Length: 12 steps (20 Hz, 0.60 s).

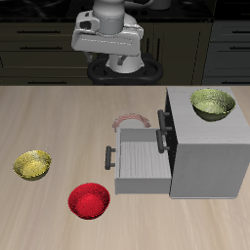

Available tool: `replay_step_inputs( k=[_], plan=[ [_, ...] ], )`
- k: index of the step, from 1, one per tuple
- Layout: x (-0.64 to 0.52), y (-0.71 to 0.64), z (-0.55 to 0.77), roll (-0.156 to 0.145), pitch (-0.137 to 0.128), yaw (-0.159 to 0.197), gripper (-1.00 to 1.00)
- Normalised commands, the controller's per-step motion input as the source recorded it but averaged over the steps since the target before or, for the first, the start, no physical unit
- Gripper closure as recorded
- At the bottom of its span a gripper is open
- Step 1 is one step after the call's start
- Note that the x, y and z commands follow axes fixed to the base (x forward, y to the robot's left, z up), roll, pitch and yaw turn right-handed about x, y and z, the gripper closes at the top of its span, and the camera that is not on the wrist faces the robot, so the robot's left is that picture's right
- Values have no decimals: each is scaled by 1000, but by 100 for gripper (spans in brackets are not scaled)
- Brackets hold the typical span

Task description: Place the yellow bowl in the bottom drawer of the white cabinet

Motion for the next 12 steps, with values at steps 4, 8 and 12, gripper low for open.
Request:
replay_step_inputs(
  k=[4, 8, 12],
  plan=[
    [143, -284, 90, -45, -23, -7, -100],
    [200, -327, 122, -21, -23, -47, -100],
    [277, -401, 88, -8, 6, -42, -100]
  ],
)
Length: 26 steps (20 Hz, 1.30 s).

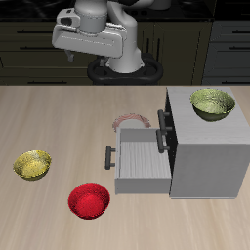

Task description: Place the yellow bowl in the bottom drawer of the white cabinet

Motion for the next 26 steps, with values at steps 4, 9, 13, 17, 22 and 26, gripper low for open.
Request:
replay_step_inputs(
  k=[4, 9, 13, 17, 22, 26],
  plan=[
    [316, -201, 62, 21, 22, 17, -100],
    [335, -110, 33, 69, 29, 31, -100],
    [297, -77, 61, 33, 13, 28, -100],
    [337, -195, 108, 22, 11, 61, -100],
    [252, -290, 149, -15, 2, 23, -100],
    [258, -269, 93, -4, 11, 23, -100]
  ],
)
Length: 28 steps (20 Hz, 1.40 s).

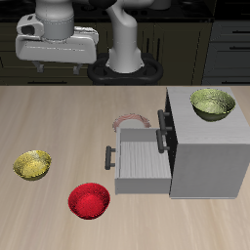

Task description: Place the yellow bowl in the bottom drawer of the white cabinet

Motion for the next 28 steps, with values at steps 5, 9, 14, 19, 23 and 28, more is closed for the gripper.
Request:
replay_step_inputs(
  k=[5, 9, 14, 19, 23, 28],
  plan=[
    [253, -289, 43, 0, 10, -20, -100],
    [260, -172, 36, -2, -4, -14, -100],
    [246, -117, -27, -10, 7, -4, -100],
    [204, -166, 42, -22, -9, 6, -100],
    [202, -174, 32, -46, -16, 22, -100],
    [182, -47, -13, 2, -2, -8, -100]
  ],
)
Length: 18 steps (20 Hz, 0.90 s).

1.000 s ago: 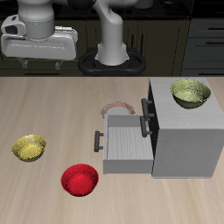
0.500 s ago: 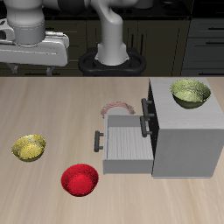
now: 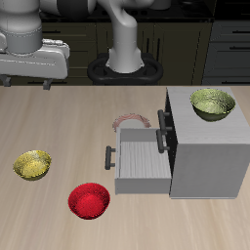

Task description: Place the yellow bowl in the bottom drawer of the white cabinet

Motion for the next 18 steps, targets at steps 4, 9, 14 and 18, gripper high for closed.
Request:
replay_step_inputs(
  k=[4, 9, 14, 18],
  plan=[
    [227, 67, -70, 7, -4, 3, -100],
    [188, 151, -154, 27, 4, 31, -100],
    [92, 24, -286, 6, 27, 23, -100],
    [12, -43, -243, -2, 3, 4, -100]
  ],
)
